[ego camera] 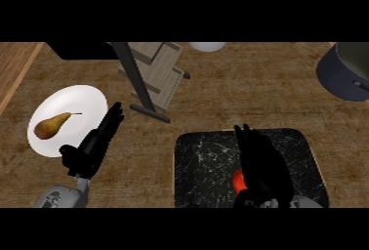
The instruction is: Pick the tomato from the tray and place it in the tiered basket
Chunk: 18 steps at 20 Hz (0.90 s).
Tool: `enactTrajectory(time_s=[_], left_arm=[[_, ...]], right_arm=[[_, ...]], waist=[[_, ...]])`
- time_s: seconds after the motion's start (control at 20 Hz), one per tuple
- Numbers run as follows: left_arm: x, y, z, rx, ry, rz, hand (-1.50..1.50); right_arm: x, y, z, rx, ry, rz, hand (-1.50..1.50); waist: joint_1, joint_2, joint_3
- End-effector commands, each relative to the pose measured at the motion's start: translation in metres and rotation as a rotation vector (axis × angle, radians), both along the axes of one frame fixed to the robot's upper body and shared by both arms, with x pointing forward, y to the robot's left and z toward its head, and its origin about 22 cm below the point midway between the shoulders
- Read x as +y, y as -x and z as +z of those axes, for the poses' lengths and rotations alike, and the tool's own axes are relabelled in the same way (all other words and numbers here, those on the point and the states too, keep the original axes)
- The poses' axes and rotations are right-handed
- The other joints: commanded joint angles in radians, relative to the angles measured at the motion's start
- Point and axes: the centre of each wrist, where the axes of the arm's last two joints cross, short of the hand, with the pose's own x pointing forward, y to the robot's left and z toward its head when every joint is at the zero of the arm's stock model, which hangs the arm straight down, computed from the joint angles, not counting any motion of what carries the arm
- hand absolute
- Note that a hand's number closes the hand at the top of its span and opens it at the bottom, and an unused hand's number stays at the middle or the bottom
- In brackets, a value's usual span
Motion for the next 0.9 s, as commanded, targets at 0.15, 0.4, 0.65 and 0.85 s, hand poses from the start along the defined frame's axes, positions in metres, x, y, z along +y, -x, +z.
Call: enactTrajectory(time_s=[0.15, 0.4, 0.65, 0.85], left_arm=[[-0.01, -0.002, 0.006, -0.018, 0.018, 0.01, 0.0], [-0.008, -0.008, 0.002, -0.003, 0.009, -0.004, 0.0], [0.001, -0.003, 0.006, -0.01, 0.007, -0.005, 0.0], [0.002, -0.011, -0.003, -0.004, 0.006, -0.005, 0.0]], right_arm=[[0.019, 0.023, -0.02, 0.085, 0.081, -0.195, -1.5], [0.018, 0.007, -0.028, 0.102, 0.112, -0.226, -1.5], [-0.004, 0.012, -0.057, 0.146, 0.132, -0.259, -1.5], [-0.006, 0.012, -0.058, 0.154, 0.115, -0.261, -1.5]], waist=[[0.008, 0.002, 0.002], [0.012, 0.006, 0.002], [0.014, 0.005, 0.003], [0.009, 0.007, 0.002]])
